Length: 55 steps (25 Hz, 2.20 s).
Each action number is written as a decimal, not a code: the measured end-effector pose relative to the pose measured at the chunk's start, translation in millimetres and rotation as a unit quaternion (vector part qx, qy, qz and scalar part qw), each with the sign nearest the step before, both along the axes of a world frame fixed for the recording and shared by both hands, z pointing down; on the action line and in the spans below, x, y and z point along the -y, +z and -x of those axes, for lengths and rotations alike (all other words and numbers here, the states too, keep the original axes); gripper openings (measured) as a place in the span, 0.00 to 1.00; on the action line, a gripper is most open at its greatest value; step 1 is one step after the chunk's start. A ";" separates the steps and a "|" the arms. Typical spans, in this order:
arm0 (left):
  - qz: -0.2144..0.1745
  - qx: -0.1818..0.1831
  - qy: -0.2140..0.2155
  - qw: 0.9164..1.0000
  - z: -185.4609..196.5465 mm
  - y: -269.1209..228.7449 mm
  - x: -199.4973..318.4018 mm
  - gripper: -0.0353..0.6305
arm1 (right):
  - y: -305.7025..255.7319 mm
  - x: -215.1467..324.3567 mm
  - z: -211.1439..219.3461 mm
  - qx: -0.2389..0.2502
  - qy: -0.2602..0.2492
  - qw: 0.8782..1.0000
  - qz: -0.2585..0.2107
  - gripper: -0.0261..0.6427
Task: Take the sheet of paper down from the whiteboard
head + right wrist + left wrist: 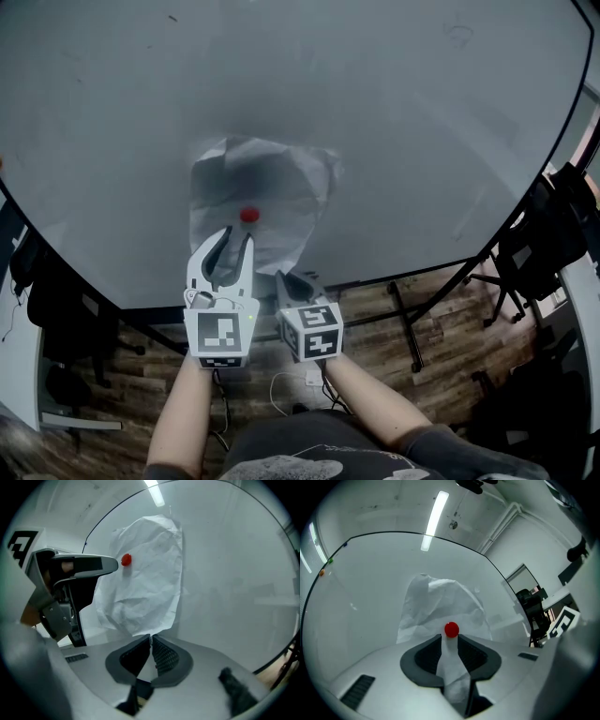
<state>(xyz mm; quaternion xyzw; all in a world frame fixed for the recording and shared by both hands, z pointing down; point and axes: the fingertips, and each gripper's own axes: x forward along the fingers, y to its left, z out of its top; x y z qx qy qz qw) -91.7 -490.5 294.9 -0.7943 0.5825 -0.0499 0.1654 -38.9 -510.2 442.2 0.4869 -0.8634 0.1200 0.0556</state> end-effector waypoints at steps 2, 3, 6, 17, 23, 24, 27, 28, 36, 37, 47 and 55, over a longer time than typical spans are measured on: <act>-0.028 0.007 0.004 1.000 -2.1 -7.7 0.9 0.22 | 0.2 0.8 -0.9 0.000 -0.002 1.000 0.000 0.08; -0.040 0.012 0.007 0.999 -3.9 -11.9 1.0 0.24 | 0.6 1.2 -1.4 0.000 -0.002 1.000 0.000 0.08; -0.056 0.037 0.006 0.998 -9.8 -20.4 1.9 0.27 | 2.7 2.0 -3.6 -0.002 -0.002 1.000 0.001 0.08; -0.083 0.072 -0.071 0.991 -13.1 -16.6 17.4 0.31 | 12.9 3.6 -5.3 -0.007 -0.005 1.000 0.013 0.08; -0.079 0.069 -0.132 0.986 -12.1 -12.0 21.0 0.30 | 13.9 3.1 -4.4 -0.007 -0.003 1.000 0.016 0.08; -0.077 0.066 -0.135 0.986 -12.1 -12.2 21.3 0.30 | 14.0 3.4 -4.7 -0.007 -0.002 1.000 0.016 0.08; -0.072 0.053 -0.121 0.989 -11.7 -13.7 21.8 0.24 | 13.7 4.6 -6.4 -0.008 0.001 1.000 0.016 0.08; -0.073 0.048 -0.111 0.990 -11.2 -14.8 21.3 0.24 | 13.3 4.4 -7.1 -0.008 0.002 1.000 0.015 0.08; -0.068 -0.011 -0.060 0.996 2.8 -10.3 -1.8 0.24 | 4.0 -5.5 -16.1 -0.003 0.015 1.000 -0.007 0.07; -0.057 -0.021 -0.060 0.996 7.6 -3.7 -7.1 0.24 | 4.4 -7.9 -16.7 -0.005 0.017 1.000 -0.007 0.07; 0.068 -0.063 -0.087 0.992 82.8 84.3 -83.9 0.24 | 36.5 -73.4 11.3 -0.035 0.007 0.999 0.031 0.07; 0.122 -0.077 -0.087 0.986 124.5 129.9 -164.9 0.24 | 51.3 -136.4 33.1 -0.072 0.023 0.996 0.054 0.07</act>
